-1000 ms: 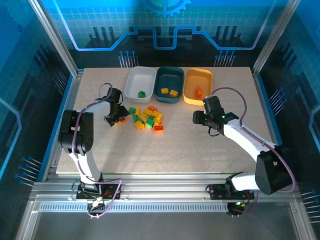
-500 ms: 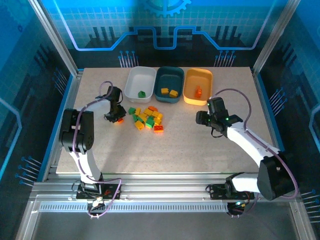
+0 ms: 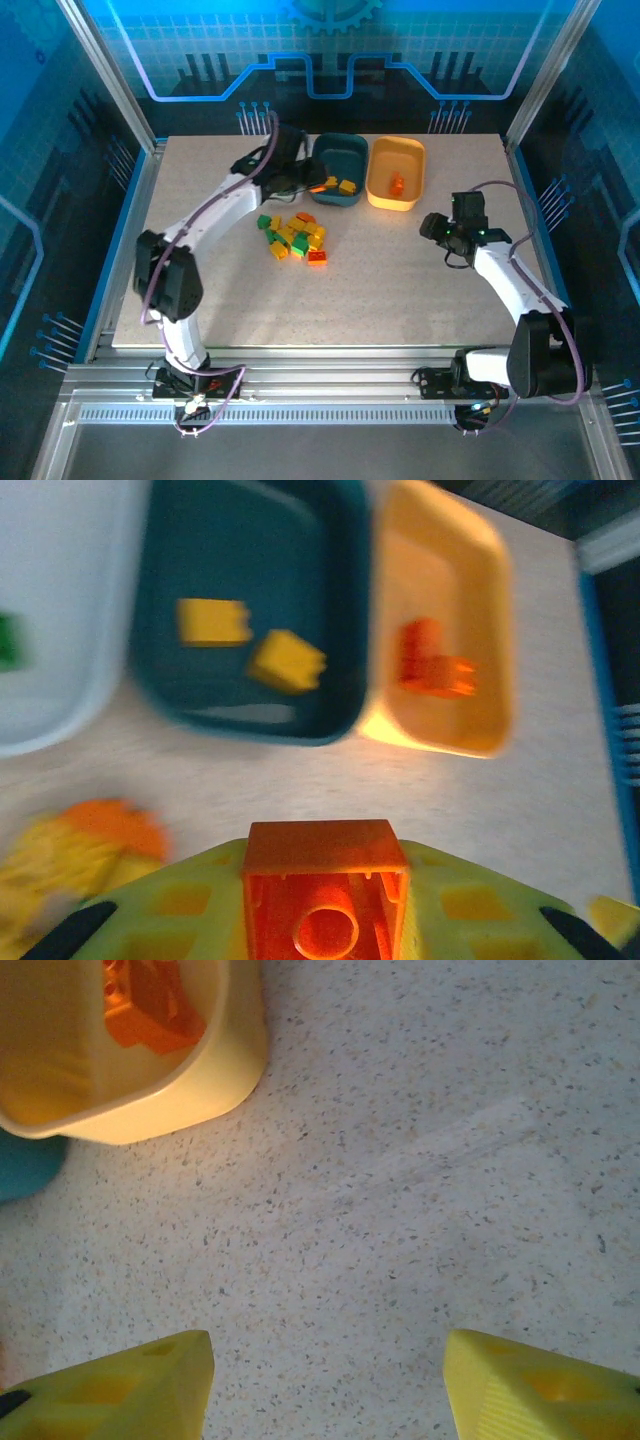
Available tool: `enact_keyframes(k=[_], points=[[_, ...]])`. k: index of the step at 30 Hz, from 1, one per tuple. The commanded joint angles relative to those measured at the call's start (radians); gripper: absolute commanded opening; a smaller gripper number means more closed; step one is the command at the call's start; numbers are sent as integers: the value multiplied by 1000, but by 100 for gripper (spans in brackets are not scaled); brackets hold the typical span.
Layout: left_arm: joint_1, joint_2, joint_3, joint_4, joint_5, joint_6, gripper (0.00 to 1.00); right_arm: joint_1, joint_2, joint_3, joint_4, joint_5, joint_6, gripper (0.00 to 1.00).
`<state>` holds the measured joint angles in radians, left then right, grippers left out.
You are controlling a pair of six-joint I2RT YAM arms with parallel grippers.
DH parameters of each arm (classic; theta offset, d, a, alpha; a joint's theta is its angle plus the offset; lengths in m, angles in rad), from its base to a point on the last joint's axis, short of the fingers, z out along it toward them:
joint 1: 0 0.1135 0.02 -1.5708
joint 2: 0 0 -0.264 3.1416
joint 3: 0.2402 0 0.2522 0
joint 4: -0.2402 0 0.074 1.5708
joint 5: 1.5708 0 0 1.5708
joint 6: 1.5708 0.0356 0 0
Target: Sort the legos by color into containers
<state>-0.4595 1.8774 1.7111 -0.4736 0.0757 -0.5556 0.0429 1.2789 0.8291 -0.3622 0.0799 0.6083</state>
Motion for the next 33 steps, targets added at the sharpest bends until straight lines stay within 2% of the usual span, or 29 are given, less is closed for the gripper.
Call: enact_keyframes(k=[1,7,16,30,33], points=[[-42,138,119,60,166,54,16,-52,-40,-35,19,-62,43,64],[-93,382,406,110,262,54,16,-98,-57,-73,48,-98,51,64],[-113,670,734,130,260,-33,22,-108,-85,-101,75,-124,57,63],[-131,837,879,187,139,-98,27,-106,-97,-137,121,-173,70,63],[-130,846,884,184,117,-103,35,-106,-94,-138,125,-177,70,64]])
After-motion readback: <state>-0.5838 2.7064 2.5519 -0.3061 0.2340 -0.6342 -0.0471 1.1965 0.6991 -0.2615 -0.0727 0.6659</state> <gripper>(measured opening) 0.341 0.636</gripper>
